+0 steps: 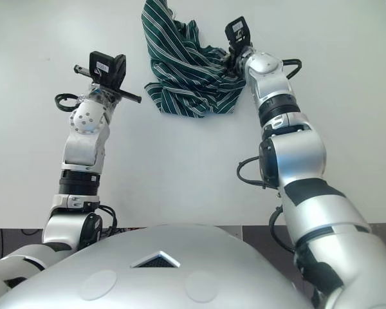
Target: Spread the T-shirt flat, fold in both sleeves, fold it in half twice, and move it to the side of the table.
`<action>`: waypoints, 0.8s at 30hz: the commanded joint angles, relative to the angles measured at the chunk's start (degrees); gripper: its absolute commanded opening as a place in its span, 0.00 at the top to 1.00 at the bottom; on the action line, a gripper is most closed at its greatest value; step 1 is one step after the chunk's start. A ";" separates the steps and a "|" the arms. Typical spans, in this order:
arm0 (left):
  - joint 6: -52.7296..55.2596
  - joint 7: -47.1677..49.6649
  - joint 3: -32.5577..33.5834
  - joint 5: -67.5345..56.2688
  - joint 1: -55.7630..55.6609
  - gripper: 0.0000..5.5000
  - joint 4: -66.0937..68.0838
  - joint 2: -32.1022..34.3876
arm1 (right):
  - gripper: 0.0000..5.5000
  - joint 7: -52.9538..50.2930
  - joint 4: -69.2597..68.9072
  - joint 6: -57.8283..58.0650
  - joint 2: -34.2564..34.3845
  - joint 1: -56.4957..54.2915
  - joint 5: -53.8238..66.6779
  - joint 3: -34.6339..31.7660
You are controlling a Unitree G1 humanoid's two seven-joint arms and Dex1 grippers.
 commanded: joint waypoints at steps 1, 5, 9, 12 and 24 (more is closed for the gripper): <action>0.21 -0.23 -0.88 0.59 -0.33 1.00 -0.52 -0.10 | 0.65 1.91 3.49 5.05 -0.35 -0.26 0.33 -1.33; 0.46 -0.39 -1.01 0.44 -0.26 1.00 -0.91 0.15 | 0.65 0.30 5.20 8.87 -0.17 1.25 0.49 -2.80; 0.70 -0.82 -1.19 0.54 -0.24 1.00 -1.30 0.51 | 0.74 3.33 5.26 10.91 0.42 3.53 0.18 -2.68; 0.86 -0.82 -0.95 0.56 0.14 1.00 -1.70 0.77 | 0.83 5.34 4.79 10.88 0.85 5.31 -1.08 -1.40; 0.63 -2.64 4.18 -1.21 -4.66 1.00 0.37 6.19 | 1.00 1.13 -23.64 -21.29 -3.35 13.57 -6.34 5.37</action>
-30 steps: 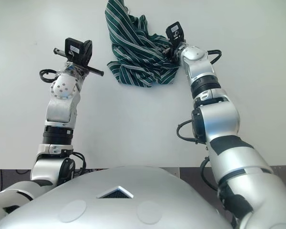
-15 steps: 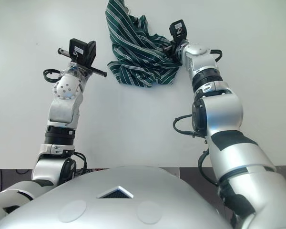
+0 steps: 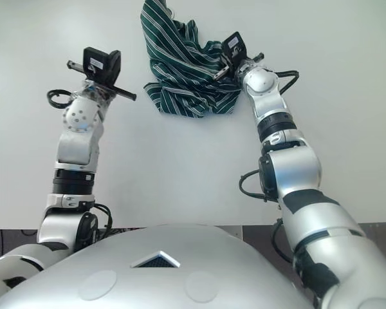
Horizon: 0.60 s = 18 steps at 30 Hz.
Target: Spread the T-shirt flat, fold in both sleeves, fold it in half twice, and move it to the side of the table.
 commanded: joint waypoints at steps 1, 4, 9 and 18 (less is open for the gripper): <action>-0.39 -1.51 1.60 -0.49 -3.27 1.00 2.26 2.63 | 1.00 4.33 -15.89 -3.01 -1.57 5.49 0.45 1.94; -1.92 -5.67 0.62 -0.63 -5.81 1.00 3.10 5.43 | 1.00 10.06 -36.57 1.48 -3.05 13.00 3.66 2.87; -3.17 -16.37 -1.36 -0.95 -9.57 1.00 3.48 11.98 | 1.00 16.99 -62.27 12.59 -6.70 20.42 8.36 3.72; -9.34 -37.45 -10.36 1.28 -20.06 1.00 9.54 19.70 | 1.00 30.07 -91.38 44.46 -19.15 27.52 31.34 1.71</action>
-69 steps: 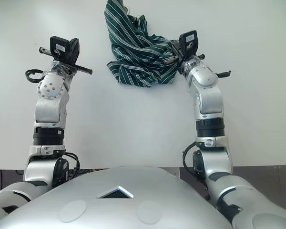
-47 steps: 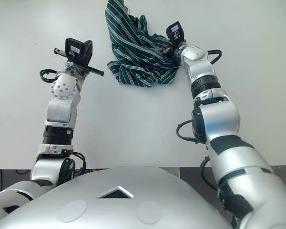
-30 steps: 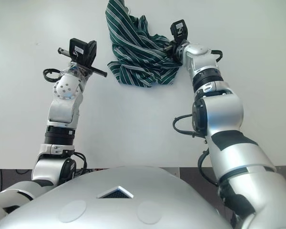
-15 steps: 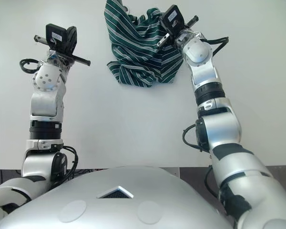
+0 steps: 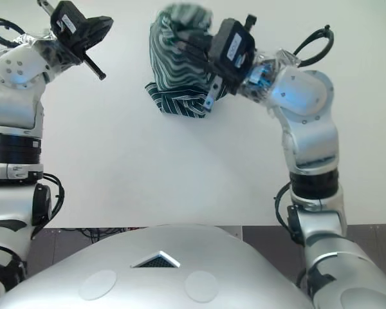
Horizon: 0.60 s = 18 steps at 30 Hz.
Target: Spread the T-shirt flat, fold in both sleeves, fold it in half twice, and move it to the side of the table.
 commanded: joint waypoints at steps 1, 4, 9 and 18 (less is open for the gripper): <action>-3.06 -6.46 -4.61 2.00 -6.66 1.00 3.73 0.32 | 1.00 3.51 -6.80 9.19 -5.78 2.65 6.88 -0.56; -5.50 -8.99 -8.13 3.21 -11.74 1.00 8.69 -3.17 | 1.00 5.15 -8.04 11.75 -8.85 4.68 8.00 0.64; -11.50 -10.90 -15.45 8.03 -19.34 1.00 22.43 -11.47 | 1.00 6.52 -6.94 11.12 -11.49 5.99 6.52 3.23; -20.25 -5.02 -21.48 18.42 -21.69 1.00 46.77 -14.21 | 1.00 6.63 -3.79 9.03 -12.04 6.67 4.02 4.79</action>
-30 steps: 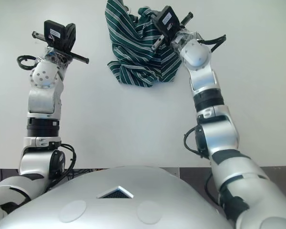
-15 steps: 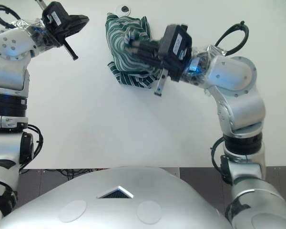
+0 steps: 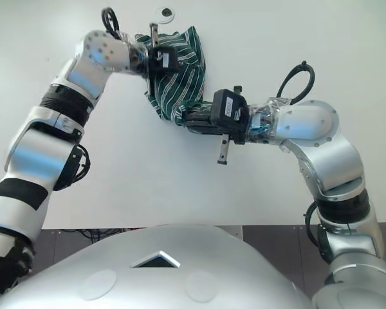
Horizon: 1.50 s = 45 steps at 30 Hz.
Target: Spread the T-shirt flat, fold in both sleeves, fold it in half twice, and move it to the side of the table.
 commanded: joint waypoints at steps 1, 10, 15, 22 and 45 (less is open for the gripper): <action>0.01 -0.90 1.88 -0.15 -0.56 1.00 4.33 2.21 | 1.00 -0.67 0.95 -0.59 -1.50 0.87 -1.39 -0.48; 29.93 -23.97 8.80 -11.26 9.41 1.00 -4.98 7.83 | 1.00 -4.55 6.38 2.74 2.41 -3.29 2.80 -6.23; 47.91 -29.07 11.80 -19.36 28.73 1.00 -43.98 18.96 | 1.00 -6.82 13.59 0.71 -0.74 -2.70 -2.49 -5.55; 61.73 -26.90 21.71 -30.76 33.10 1.00 -68.77 25.23 | 1.00 -2.44 10.15 -2.71 -3.00 -3.31 -0.97 -9.22; 48.23 -28.69 9.75 -30.09 9.84 0.63 -32.43 14.39 | 1.00 4.95 4.70 -2.22 -4.72 -19.14 8.38 -10.83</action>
